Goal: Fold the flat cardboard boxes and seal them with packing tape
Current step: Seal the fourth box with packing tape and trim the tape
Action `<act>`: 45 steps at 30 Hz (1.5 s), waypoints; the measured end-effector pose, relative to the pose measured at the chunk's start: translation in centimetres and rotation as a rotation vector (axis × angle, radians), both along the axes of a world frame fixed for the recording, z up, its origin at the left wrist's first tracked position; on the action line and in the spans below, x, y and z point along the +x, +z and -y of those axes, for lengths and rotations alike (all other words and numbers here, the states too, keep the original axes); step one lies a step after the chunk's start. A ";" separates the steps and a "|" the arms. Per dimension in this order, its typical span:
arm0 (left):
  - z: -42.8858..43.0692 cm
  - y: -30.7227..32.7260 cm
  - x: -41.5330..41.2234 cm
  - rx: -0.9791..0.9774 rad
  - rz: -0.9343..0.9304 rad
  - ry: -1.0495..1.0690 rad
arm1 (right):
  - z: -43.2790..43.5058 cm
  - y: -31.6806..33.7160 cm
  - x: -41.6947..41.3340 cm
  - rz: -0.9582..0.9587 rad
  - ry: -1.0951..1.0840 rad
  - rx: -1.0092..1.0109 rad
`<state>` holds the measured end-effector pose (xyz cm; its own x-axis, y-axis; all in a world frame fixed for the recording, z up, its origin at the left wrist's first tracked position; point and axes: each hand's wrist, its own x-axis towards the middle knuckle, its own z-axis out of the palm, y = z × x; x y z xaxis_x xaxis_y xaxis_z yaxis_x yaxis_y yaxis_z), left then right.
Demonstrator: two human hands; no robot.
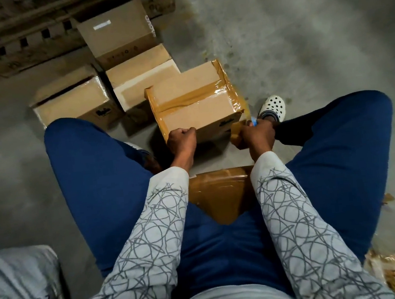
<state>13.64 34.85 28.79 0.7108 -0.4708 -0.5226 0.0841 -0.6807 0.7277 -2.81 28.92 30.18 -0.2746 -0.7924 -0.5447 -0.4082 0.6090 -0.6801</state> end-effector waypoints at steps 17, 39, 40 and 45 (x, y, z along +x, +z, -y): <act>1.0 -2.4 4.1 0.206 -0.074 0.322 | 4.6 -3.3 -2.3 0.067 -0.085 0.003; 2.1 -6.6 7.4 0.106 -0.267 0.226 | 12.2 -21.2 -0.8 0.223 0.404 -0.023; 2.4 -5.6 7.2 0.065 -0.180 0.238 | 11.9 -18.8 -0.3 0.225 0.354 -0.045; 2.6 2.0 9.4 -0.342 0.046 0.301 | 11.9 -3.3 1.7 0.444 0.168 -0.310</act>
